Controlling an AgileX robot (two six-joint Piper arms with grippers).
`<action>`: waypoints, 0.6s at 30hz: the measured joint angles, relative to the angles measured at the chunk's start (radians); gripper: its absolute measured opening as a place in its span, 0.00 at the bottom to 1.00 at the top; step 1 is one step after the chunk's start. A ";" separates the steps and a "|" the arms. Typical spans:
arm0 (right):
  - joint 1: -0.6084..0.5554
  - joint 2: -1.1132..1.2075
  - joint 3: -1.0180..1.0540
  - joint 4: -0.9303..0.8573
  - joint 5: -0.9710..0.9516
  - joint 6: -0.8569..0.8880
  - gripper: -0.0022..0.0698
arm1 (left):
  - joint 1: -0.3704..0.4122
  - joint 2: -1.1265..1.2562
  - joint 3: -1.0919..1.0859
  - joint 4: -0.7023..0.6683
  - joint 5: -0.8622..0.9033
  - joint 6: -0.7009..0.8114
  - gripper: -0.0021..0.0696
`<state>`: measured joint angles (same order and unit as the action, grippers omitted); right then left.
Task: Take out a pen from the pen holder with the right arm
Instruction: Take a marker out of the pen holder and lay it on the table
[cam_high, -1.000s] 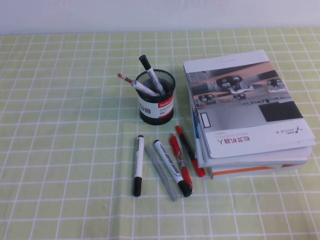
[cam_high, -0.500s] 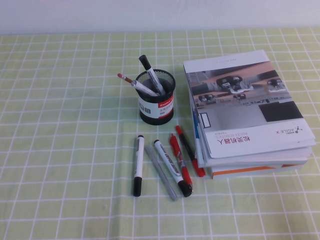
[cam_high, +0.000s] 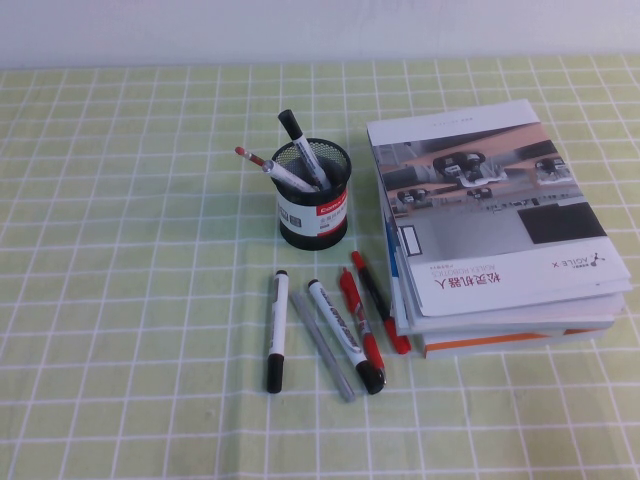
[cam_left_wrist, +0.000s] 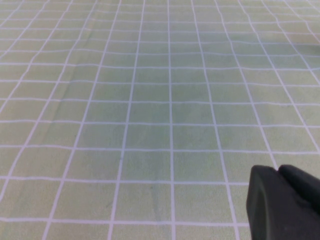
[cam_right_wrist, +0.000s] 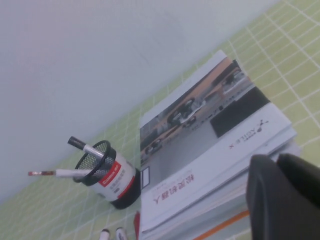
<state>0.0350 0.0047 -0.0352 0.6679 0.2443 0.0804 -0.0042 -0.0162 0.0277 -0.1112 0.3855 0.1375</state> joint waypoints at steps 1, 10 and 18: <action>0.000 0.020 -0.025 -0.008 0.020 0.000 0.01 | 0.000 0.000 0.000 0.000 0.000 0.000 0.02; 0.000 0.360 -0.341 -0.150 0.284 -0.092 0.01 | 0.000 0.000 0.000 0.000 0.000 0.000 0.02; 0.000 0.694 -0.529 -0.131 0.335 -0.282 0.01 | 0.000 0.000 0.000 0.000 0.000 0.000 0.02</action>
<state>0.0350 0.6984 -0.5642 0.5364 0.5789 -0.2015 -0.0042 -0.0162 0.0277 -0.1112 0.3855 0.1375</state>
